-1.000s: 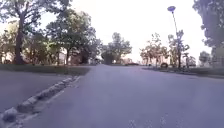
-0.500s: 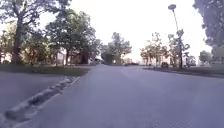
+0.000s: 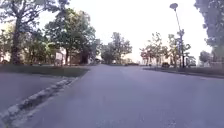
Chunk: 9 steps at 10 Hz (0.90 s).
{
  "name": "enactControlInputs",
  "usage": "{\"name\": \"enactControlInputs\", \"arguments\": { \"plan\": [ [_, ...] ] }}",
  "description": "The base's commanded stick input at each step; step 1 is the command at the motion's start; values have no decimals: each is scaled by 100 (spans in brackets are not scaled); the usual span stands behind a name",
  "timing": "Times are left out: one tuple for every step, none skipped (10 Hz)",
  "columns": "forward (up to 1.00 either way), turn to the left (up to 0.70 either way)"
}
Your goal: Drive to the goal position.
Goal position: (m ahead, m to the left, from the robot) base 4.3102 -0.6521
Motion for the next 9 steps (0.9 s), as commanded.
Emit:
{"name": "enactControlInputs", "arguments": {
  "plan": [
    [50, 0],
    [50, 0],
    [50, 0],
    [50, 0],
    [50, 0],
    [50, 0],
    [50, 0],
    [50, 0],
    [50, 0]
  ]
}}
